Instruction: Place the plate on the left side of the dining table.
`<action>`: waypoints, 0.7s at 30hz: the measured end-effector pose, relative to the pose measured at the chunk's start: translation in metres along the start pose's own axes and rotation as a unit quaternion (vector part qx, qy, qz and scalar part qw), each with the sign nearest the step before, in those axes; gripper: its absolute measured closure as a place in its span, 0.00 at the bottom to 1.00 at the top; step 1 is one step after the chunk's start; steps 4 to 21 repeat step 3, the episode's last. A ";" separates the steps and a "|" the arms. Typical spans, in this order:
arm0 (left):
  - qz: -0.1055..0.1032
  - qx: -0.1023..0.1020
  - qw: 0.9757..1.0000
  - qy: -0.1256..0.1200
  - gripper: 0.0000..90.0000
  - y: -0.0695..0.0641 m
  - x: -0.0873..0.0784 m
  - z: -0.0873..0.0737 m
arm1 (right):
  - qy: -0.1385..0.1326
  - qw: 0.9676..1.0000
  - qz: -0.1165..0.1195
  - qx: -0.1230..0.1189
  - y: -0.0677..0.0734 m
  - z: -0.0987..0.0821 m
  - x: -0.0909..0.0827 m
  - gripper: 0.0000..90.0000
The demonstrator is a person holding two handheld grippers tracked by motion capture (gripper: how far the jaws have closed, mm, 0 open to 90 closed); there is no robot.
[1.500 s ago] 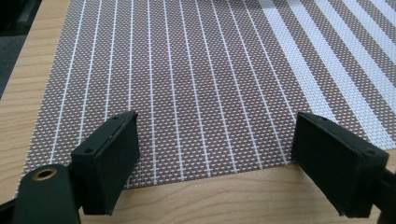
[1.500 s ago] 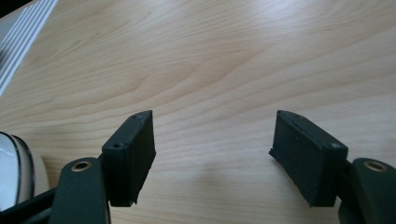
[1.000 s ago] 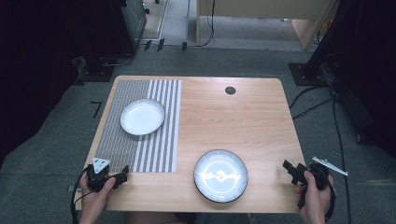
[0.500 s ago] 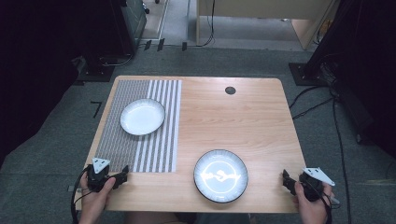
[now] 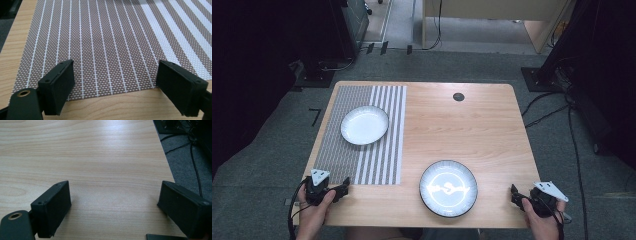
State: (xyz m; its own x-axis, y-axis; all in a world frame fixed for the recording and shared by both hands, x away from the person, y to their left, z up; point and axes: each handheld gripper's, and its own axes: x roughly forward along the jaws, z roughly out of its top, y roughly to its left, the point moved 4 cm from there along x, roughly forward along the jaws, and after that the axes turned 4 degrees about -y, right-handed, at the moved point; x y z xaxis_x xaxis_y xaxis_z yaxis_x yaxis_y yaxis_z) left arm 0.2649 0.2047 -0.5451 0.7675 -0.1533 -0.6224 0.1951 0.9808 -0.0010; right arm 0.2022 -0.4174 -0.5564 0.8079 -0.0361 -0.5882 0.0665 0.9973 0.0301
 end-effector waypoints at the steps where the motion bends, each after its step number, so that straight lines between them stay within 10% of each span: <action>1: 0.000 0.000 1.000 0.000 0.16 0.000 0.000 0.000 | 0.000 1.000 0.000 0.000 0.000 0.000 0.000 0.11; 21: 0.000 0.000 1.000 0.000 0.16 0.000 0.000 0.000 | 0.000 1.000 0.002 -0.002 0.000 0.000 0.000 0.11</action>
